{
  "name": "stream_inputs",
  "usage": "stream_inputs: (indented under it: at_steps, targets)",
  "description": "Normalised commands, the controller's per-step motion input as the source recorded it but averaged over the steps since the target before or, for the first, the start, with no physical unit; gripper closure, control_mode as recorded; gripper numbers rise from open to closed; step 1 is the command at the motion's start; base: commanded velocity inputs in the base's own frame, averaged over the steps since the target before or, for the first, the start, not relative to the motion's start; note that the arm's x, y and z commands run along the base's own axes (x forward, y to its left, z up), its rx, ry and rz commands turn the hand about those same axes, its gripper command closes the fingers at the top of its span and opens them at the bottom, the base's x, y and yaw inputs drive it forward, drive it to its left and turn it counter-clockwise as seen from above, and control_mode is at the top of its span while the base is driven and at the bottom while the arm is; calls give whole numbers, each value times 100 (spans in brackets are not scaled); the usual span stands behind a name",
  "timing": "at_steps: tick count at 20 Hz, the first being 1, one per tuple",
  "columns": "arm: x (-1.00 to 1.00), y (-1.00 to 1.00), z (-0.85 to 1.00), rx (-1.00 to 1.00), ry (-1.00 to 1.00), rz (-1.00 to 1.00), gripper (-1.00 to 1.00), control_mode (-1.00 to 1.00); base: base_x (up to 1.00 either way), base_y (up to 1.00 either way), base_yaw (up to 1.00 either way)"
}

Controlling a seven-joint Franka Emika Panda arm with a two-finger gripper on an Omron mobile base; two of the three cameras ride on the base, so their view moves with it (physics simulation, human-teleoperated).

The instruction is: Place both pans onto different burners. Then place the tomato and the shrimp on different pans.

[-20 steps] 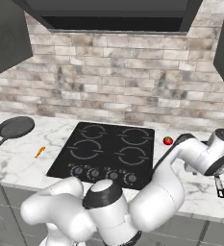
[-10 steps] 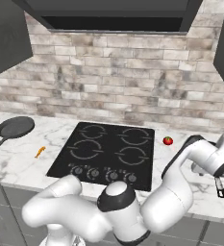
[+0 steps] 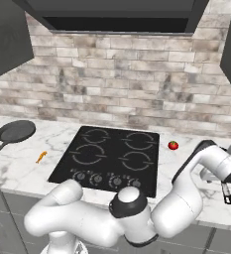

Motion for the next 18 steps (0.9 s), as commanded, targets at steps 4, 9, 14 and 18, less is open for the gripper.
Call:
stream_inputs:
  at_steps: [4, 9, 14, 18]
  targets:
    - [19, -5, -29, 0, 0, 6, -100, -100, 0, 0, 0]
    - [26, -7, -26, 0, 0, 4, -100, -100, 0, 0, 0]
    - [27, -6, -29, 0, 0, 3, -100, -100, 0, 0, 0]
    - [25, -12, -33, 0, -1, 3, -100, -100, 0, 0, 0]
